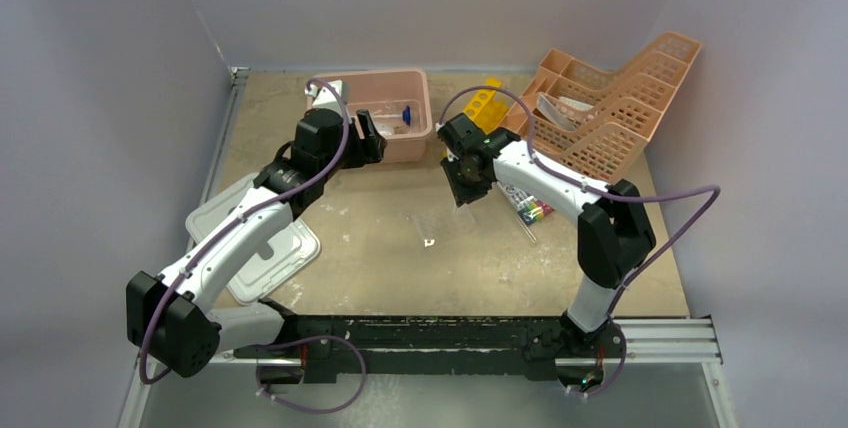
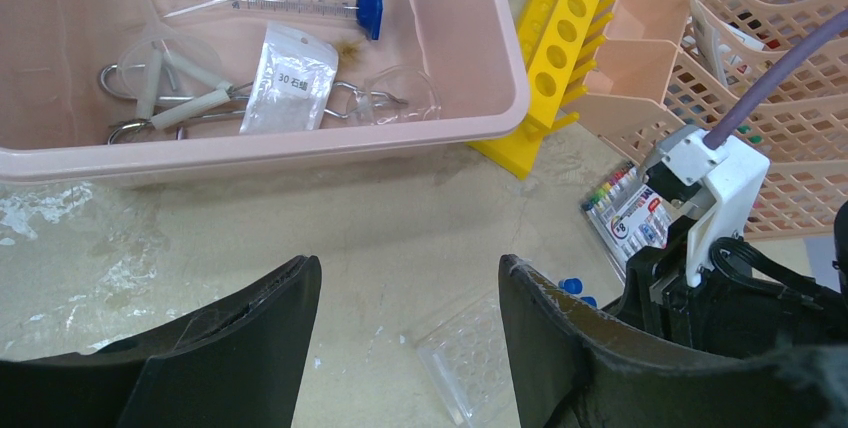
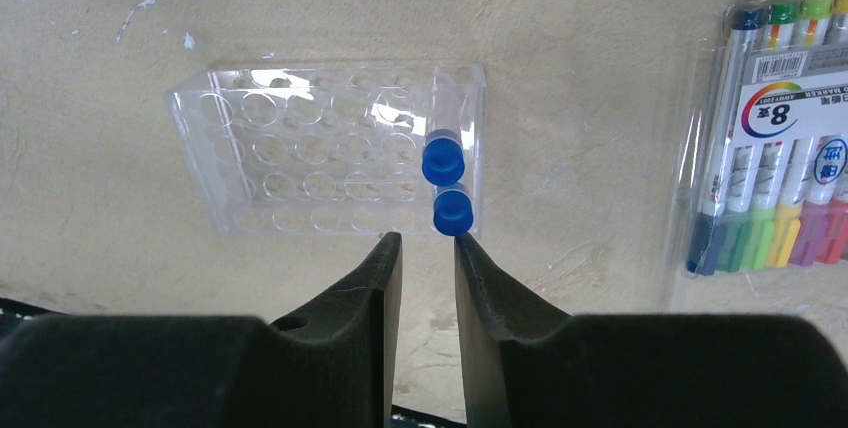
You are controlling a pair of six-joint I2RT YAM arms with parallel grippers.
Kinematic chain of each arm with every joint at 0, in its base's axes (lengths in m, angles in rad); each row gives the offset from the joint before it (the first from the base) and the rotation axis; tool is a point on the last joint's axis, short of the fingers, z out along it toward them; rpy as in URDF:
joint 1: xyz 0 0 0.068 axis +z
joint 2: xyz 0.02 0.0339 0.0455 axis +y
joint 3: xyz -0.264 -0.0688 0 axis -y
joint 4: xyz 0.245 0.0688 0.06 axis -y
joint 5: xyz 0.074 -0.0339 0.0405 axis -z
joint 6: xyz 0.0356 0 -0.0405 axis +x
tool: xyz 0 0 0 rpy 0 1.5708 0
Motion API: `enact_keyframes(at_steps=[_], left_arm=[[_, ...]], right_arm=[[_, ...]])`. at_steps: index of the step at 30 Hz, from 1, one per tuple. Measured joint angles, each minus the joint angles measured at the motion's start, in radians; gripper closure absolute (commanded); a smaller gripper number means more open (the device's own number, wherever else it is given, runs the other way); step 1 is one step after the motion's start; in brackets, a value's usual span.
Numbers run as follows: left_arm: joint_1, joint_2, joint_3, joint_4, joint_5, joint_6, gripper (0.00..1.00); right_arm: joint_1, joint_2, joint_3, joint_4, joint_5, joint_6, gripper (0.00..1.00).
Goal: Organize the chemistry lab equipment
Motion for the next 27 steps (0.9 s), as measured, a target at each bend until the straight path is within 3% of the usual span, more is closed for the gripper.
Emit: enact_keyframes(at_steps=[16, 27], left_arm=[[0.0, -0.004, -0.01, 0.0, 0.003, -0.003, 0.36], [0.0, -0.004, -0.01, 0.0, 0.003, -0.003, 0.36]], right_arm=[[0.0, 0.036, 0.024, 0.04, 0.004, -0.046, 0.73], [0.0, -0.008, 0.024, 0.023, 0.037, -0.012, 0.48]])
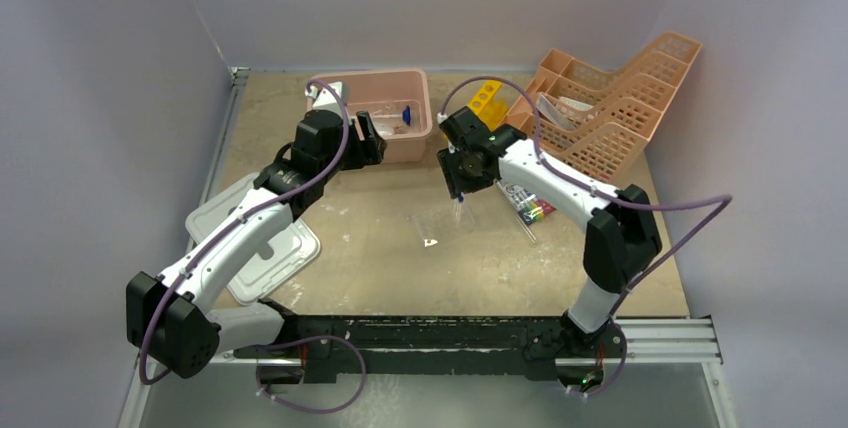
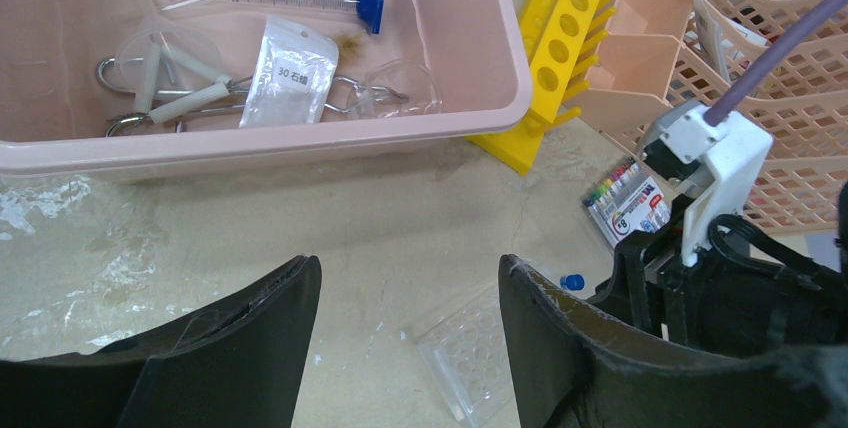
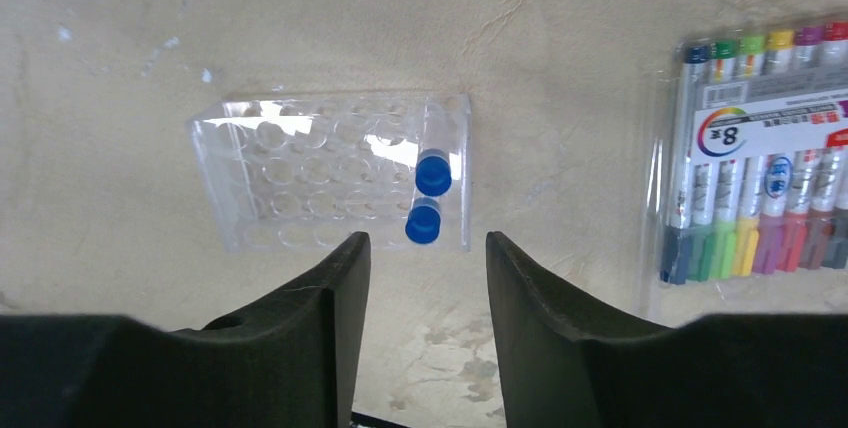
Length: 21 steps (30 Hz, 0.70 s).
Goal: Organize the chemistry lab equipment
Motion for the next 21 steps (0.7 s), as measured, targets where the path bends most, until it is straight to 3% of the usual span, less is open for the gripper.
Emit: enact_keyframes(at_steps=[10, 21], left_arm=[[0.0, -0.015, 0.0, 0.0, 0.0, 0.0, 0.36], [0.0, -0.035, 0.0, 0.016, 0.0, 0.0, 0.35]], right_arm=[[-0.032, -0.191, -0.012, 0.005, 0.085, 0.085, 0.47], [-0.23, -0.157, -0.221, 0.012, 0.128, 0.129, 0.48]])
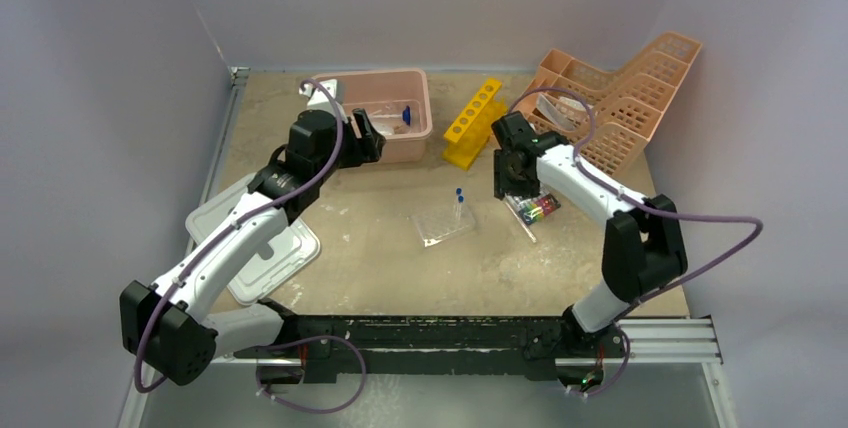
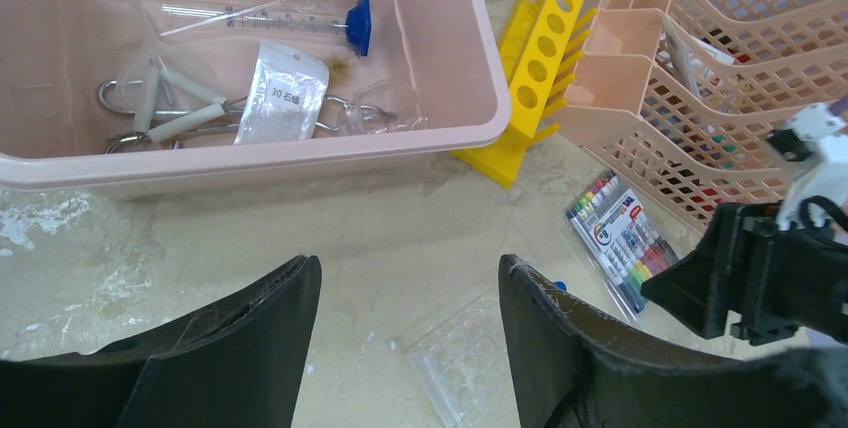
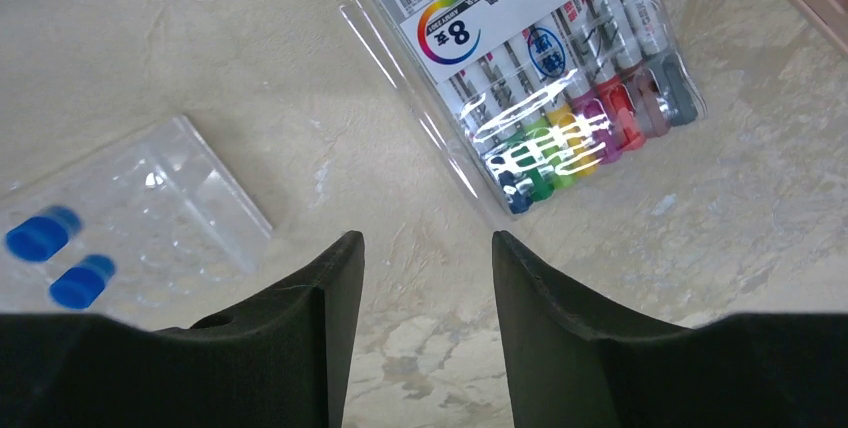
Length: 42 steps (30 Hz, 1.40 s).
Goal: Organize the chemistry lab equipment
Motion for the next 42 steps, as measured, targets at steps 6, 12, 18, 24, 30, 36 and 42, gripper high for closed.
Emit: enact_keyframes(at_steps=[6, 12, 18, 24, 30, 36, 42], left_arm=[[0.0, -0.013, 0.0, -0.002, 0.0, 0.0, 0.36], [0.0, -0.038, 0.0, -0.003, -0.001, 0.0, 0.35], [0.0, -0.047, 0.0, -0.003, -0.002, 0.0, 0.36], [0.0, -0.048, 0.0, -0.002, -0.004, 0.0, 0.35], [0.0, -0.048, 0.0, -0.003, -0.004, 0.0, 0.36], [0.0, -0.048, 0.0, -0.003, -0.005, 0.0, 0.35], [0.0, -0.048, 0.0, -0.003, -0.005, 0.0, 0.36]], right_arm=[[-0.007, 0.128, 0.0, 0.055, -0.011, -0.061, 0.53], [-0.018, 0.212, 0.003, 0.095, -0.014, -0.146, 0.55], [-0.037, 0.259, 0.037, 0.123, -0.041, -0.227, 0.61], [-0.043, 0.262, 0.041, 0.13, -0.103, -0.266, 0.79], [-0.043, 0.27, 0.06, 0.133, -0.147, -0.272, 0.74], [-0.043, 0.281, 0.065, 0.133, -0.172, -0.271, 0.7], [-0.043, 0.321, 0.072, 0.142, -0.187, -0.268, 0.68]])
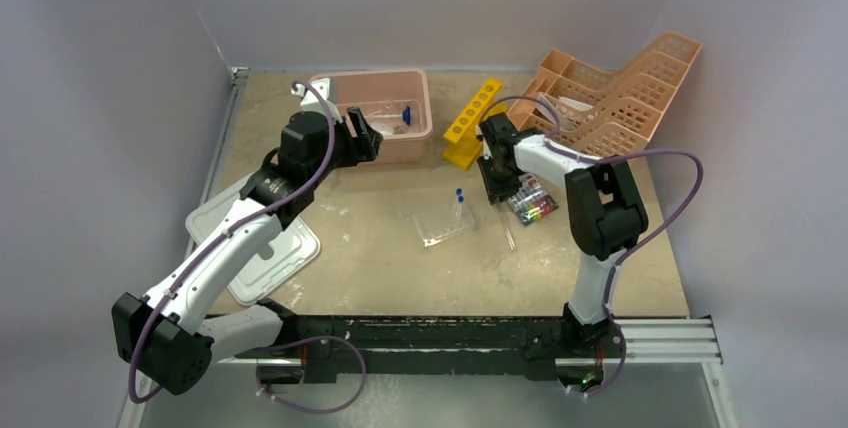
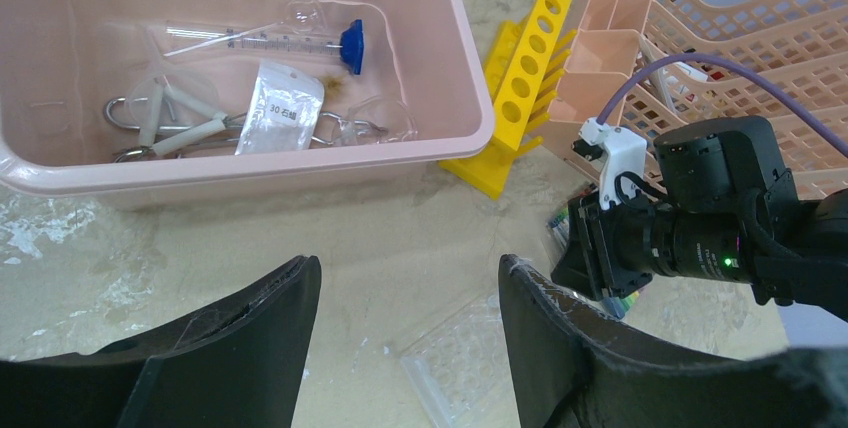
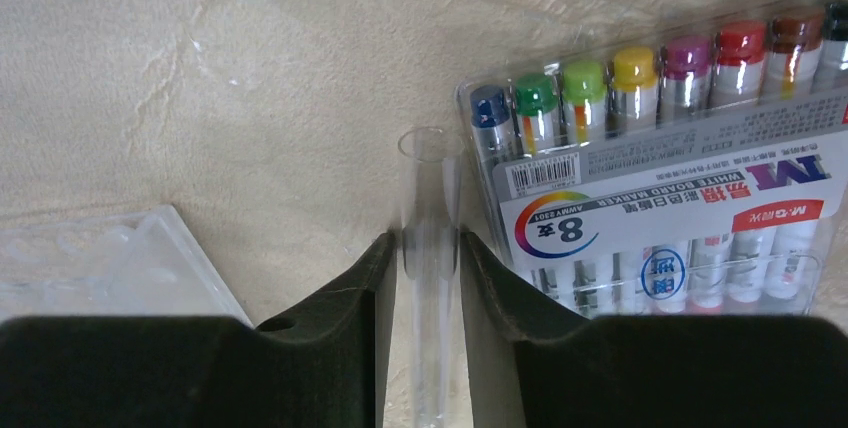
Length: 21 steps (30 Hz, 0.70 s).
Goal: Organize the chemistry lab equipment
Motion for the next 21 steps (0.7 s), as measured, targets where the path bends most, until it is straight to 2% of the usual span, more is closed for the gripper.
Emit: enact_keyframes(at_steps=[4, 9, 11, 17, 21], left_arm=[[0.0, -0.003, 0.0, 0.0, -0.002, 0.0, 0.36], [0.0, -0.008, 0.0, 0.001, -0.002, -0.002, 0.35], [0.0, -0.01, 0.0, 0.002, -0.002, -0.011, 0.34], [-0.003, -0.021, -0.022, 0.047, 0.03, -0.051, 0.31], [-0.021, -0.024, -0.039, 0.091, 0.048, -0.103, 0.32]], right_arm=[[0.0, 0.004, 0.003, 0.018, 0.007, -0.001, 0.68], [0.003, 0.004, 0.003, 0.032, 0.029, -0.001, 0.83], [0.005, 0.004, 0.004, 0.037, 0.046, 0.002, 0.86], [0.009, -0.021, 0.002, 0.062, 0.083, 0.008, 0.88], [0.01, -0.179, -0.044, 0.108, 0.1, 0.033, 0.87]])
